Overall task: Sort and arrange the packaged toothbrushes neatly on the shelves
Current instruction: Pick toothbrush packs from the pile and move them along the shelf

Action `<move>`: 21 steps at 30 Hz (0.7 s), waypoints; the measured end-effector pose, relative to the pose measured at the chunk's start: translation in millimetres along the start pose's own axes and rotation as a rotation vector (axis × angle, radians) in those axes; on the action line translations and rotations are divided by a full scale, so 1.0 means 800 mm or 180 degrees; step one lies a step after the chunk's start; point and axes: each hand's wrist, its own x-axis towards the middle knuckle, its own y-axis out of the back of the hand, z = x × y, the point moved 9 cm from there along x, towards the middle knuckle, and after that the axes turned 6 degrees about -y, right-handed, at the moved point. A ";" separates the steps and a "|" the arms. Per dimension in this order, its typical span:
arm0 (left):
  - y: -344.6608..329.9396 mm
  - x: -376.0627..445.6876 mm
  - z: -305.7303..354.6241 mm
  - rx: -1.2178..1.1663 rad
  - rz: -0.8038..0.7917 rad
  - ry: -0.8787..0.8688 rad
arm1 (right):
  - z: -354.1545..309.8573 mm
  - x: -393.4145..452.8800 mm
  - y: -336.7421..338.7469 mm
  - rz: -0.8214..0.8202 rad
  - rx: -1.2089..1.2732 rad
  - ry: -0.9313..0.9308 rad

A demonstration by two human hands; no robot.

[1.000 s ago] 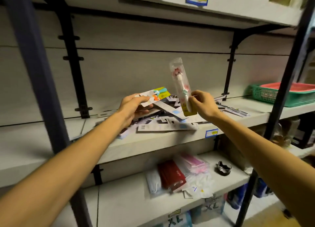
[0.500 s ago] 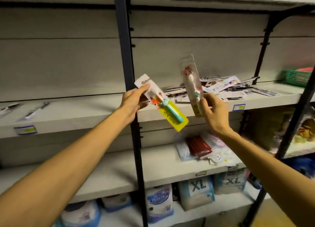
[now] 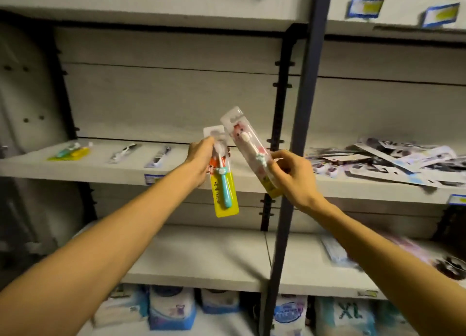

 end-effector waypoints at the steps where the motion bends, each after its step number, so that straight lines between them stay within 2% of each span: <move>1: 0.035 0.009 0.005 0.0030 0.0158 -0.0036 | -0.008 0.012 -0.037 -0.0143 0.0070 -0.0047; 5: 0.178 0.061 0.027 0.0166 0.0589 -0.0118 | -0.044 0.064 -0.193 -0.0455 0.0475 -0.0275; 9: 0.318 0.119 0.043 0.0334 0.0738 -0.0043 | -0.082 0.119 -0.341 -0.0666 0.0811 -0.0587; 13: 0.442 0.172 0.056 0.0508 0.0932 -0.0080 | -0.121 0.170 -0.457 -0.0583 0.0827 -0.0754; 17: 0.530 0.230 0.057 0.0840 0.0980 -0.0187 | -0.138 0.205 -0.556 -0.0616 0.0753 -0.0988; 21: 0.579 0.273 0.053 0.1070 0.0988 -0.0255 | -0.148 0.242 -0.623 -0.0784 0.0469 -0.1056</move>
